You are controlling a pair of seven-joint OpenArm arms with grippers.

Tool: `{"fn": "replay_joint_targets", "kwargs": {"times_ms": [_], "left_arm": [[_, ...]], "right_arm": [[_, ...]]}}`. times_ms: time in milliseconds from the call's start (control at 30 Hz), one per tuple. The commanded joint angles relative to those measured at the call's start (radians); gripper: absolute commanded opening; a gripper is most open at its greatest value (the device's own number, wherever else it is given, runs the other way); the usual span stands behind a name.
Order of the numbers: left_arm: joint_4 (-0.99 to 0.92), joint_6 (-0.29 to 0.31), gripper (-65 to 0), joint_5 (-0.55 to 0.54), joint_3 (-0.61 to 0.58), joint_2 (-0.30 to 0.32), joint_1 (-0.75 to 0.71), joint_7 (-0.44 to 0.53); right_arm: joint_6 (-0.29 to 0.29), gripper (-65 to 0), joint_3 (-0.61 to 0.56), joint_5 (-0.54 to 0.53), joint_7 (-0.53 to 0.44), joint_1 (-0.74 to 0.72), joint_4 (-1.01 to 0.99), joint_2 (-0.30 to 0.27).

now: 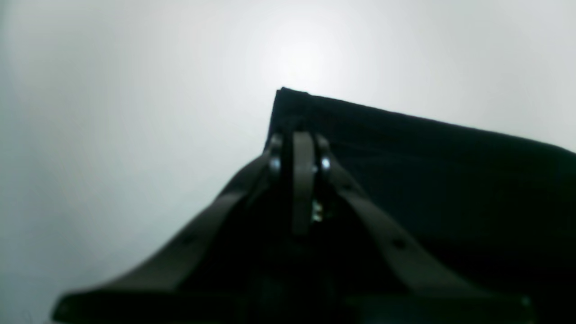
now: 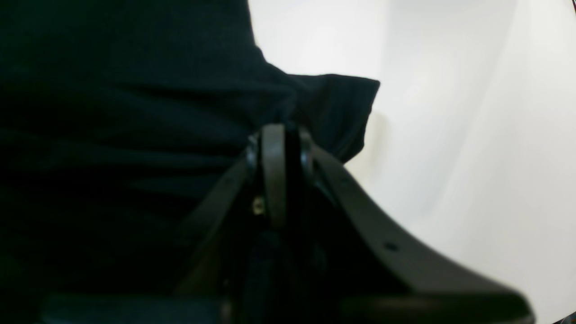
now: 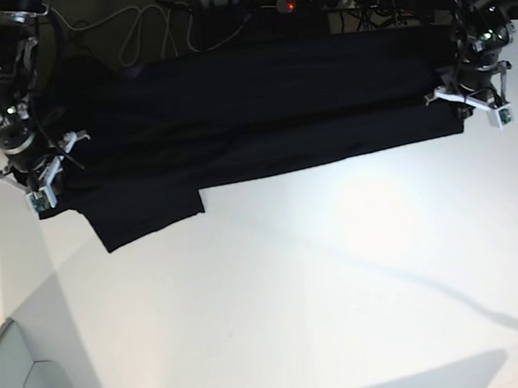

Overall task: Fold the T-shirt properly
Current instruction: 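Release the hem and regrasp the folded edge with both grippers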

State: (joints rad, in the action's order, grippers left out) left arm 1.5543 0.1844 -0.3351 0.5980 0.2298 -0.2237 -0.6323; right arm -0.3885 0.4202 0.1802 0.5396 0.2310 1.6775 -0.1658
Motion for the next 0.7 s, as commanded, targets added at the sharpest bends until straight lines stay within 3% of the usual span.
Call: {"fn": "replay_joint_targets", "kwargs": {"times_ms": [0, 100, 200, 300, 400, 467, 567, 667], "left_arm": [[0.013, -0.003, -65.0, -0.005, 0.006, 0.013, 0.004, 0.019], [0.013, -0.007, -65.0, -0.005, 0.006, 0.013, 0.004, 0.01], [0.015, -0.007, -64.2, -0.005, 0.006, 0.013, 0.002, 0.01], [0.016, -0.009, -50.3, -0.005, 0.006, 0.013, 0.0, 0.01], [0.022, -0.007, -37.4, -0.005, 0.007, 0.013, -0.001, 0.01], [0.024, -0.006, -33.2, -0.006, 0.007, 0.013, -0.015, 0.016], [0.03, -0.004, -34.1, -0.006, 0.007, 0.013, -0.015, 0.018], [0.031, -0.004, -34.1, -0.006, 0.007, 0.013, -0.016, 0.015]], "right_arm": [[0.004, -60.7, 0.004, -0.001, -0.006, -0.008, 0.016, -0.015], [0.004, -47.0, 0.007, -0.006, 0.056, -0.017, 0.02, -0.016], [0.003, -31.5, 0.01, -0.008, 0.061, -0.017, 0.054, -0.018], [0.003, -21.4, 0.012, -0.008, 0.061, -0.006, 0.134, -0.013], [0.003, -19.2, 0.012, -0.008, 0.066, -0.002, 0.204, -0.011], [0.003, -19.1, 0.006, -0.012, 0.07, -0.015, 0.224, -0.002], [-0.002, -19.1, 0.004, -0.057, 0.086, -0.083, 0.204, 0.016], [-0.062, -19.1, -0.027, -0.075, 0.145, -0.192, 0.105, 0.036]]}}
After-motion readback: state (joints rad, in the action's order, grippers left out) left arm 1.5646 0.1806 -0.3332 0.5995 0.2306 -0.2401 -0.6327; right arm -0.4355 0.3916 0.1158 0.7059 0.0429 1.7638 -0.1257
